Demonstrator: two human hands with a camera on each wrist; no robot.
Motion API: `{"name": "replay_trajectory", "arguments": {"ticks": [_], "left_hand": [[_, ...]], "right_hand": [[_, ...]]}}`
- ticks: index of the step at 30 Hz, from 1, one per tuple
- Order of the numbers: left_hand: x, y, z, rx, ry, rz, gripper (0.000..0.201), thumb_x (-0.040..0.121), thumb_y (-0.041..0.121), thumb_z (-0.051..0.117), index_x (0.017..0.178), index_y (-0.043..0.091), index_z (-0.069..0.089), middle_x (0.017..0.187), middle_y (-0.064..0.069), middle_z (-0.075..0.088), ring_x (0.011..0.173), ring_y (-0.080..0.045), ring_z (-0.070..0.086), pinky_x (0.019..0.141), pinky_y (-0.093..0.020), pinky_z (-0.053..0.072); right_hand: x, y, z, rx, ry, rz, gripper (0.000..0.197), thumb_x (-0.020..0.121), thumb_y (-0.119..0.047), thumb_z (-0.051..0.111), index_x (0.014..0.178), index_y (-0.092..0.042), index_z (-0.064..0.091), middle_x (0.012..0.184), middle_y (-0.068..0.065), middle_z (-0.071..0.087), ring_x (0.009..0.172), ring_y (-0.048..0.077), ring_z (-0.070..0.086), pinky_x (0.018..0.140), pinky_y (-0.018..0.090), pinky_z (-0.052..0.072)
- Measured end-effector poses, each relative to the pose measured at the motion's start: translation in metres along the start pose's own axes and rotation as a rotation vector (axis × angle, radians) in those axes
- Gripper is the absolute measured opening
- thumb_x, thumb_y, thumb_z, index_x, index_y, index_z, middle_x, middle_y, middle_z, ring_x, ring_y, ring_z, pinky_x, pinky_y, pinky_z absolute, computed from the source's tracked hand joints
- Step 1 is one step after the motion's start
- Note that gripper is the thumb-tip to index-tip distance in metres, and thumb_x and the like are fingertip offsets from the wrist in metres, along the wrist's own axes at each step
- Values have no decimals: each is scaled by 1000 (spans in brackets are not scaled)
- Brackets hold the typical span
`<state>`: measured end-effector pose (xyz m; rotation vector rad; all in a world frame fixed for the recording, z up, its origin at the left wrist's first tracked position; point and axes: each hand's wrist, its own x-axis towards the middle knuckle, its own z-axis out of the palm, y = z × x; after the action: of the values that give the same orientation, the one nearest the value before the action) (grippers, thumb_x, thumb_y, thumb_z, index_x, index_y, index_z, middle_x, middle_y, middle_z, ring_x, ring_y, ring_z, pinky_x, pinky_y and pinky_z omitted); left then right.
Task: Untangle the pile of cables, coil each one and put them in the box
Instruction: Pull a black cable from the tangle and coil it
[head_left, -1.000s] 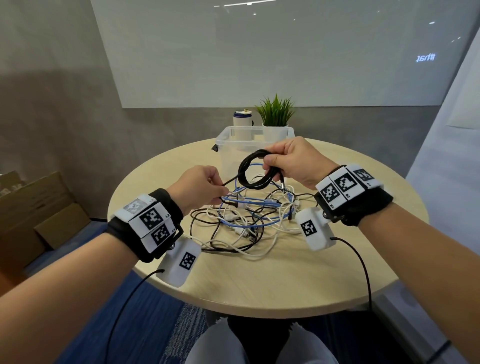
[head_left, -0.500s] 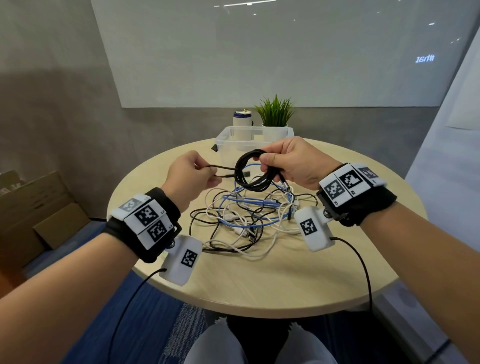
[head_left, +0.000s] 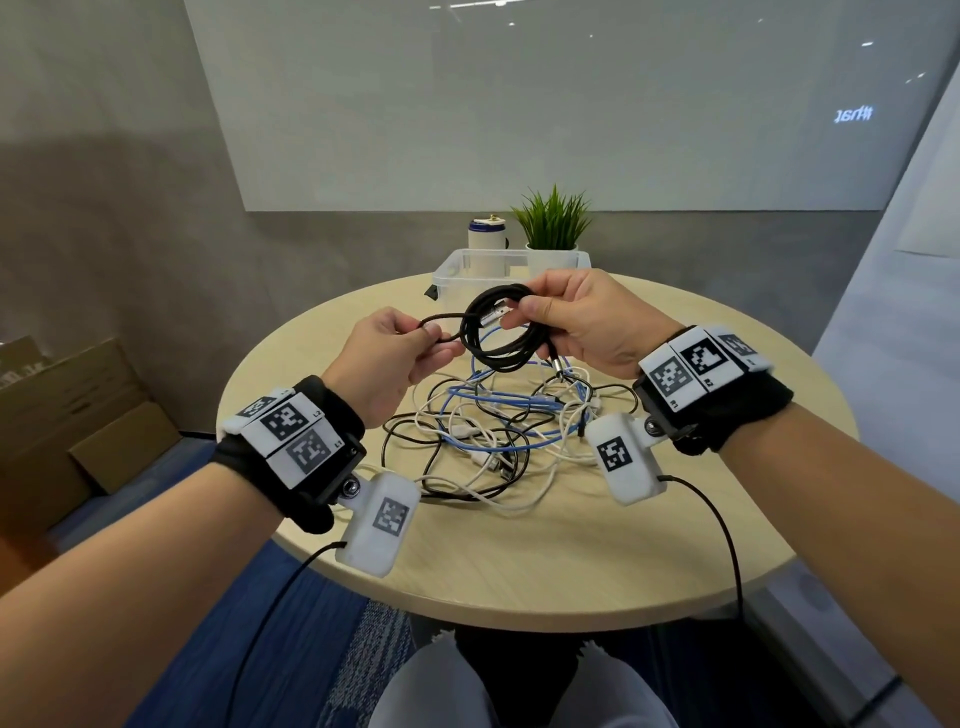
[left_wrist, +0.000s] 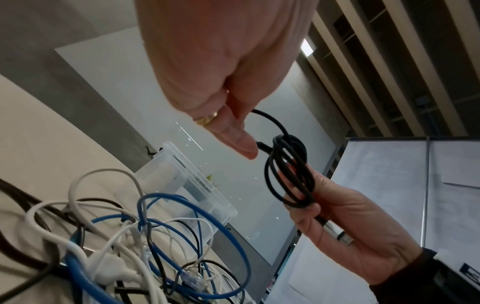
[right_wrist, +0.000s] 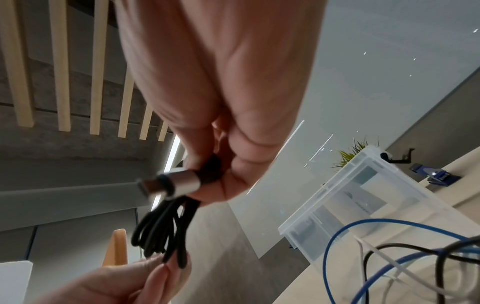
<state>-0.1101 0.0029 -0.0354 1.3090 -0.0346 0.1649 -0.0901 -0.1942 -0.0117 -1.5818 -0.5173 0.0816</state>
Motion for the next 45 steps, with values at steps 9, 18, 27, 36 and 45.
{"name": "replay_trajectory", "arguments": {"ticks": [9, 18, 27, 36, 45], "left_hand": [[-13, -14, 3, 216, -178, -79, 15, 90, 1, 57, 76, 3, 54, 77, -17, 68, 61, -14, 70, 51, -18, 53], [-11, 0, -5, 361, -400, -111, 27, 90, -12, 46, 102, 3, 66, 88, -7, 73, 81, -14, 70, 80, -26, 57], [-14, 1, 9, 258, -421, -142, 19, 100, 16, 40, 99, 9, 58, 80, 2, 66, 83, -14, 63, 76, -27, 51], [-14, 1, 20, 96, -206, -64, 17, 99, 8, 43, 90, 9, 57, 63, 2, 63, 63, -12, 59, 60, -23, 45], [-9, 1, 22, 106, -198, -79, 17, 101, 14, 41, 99, 2, 52, 91, -11, 62, 73, -20, 66, 75, -33, 54]], "right_hand": [[-1, -2, 11, 100, -45, 61, 12, 99, -3, 40, 95, -8, 49, 91, 19, 63, 72, 19, 70, 44, 24, 48], [-2, 0, 7, -7, -18, 91, 12, 98, -1, 44, 89, -7, 49, 69, 13, 59, 53, 19, 61, 42, 25, 48], [-3, 1, 18, -22, -61, 138, 7, 96, 1, 47, 98, -6, 48, 74, 17, 58, 60, 22, 60, 45, 25, 50], [-3, 2, 19, 35, -66, 51, 13, 88, 7, 56, 92, -2, 64, 90, 20, 64, 74, 22, 62, 58, 22, 55], [-2, 12, 34, -134, -29, -71, 21, 74, 11, 71, 94, 8, 67, 79, 15, 65, 78, 25, 62, 76, 37, 54]]}}
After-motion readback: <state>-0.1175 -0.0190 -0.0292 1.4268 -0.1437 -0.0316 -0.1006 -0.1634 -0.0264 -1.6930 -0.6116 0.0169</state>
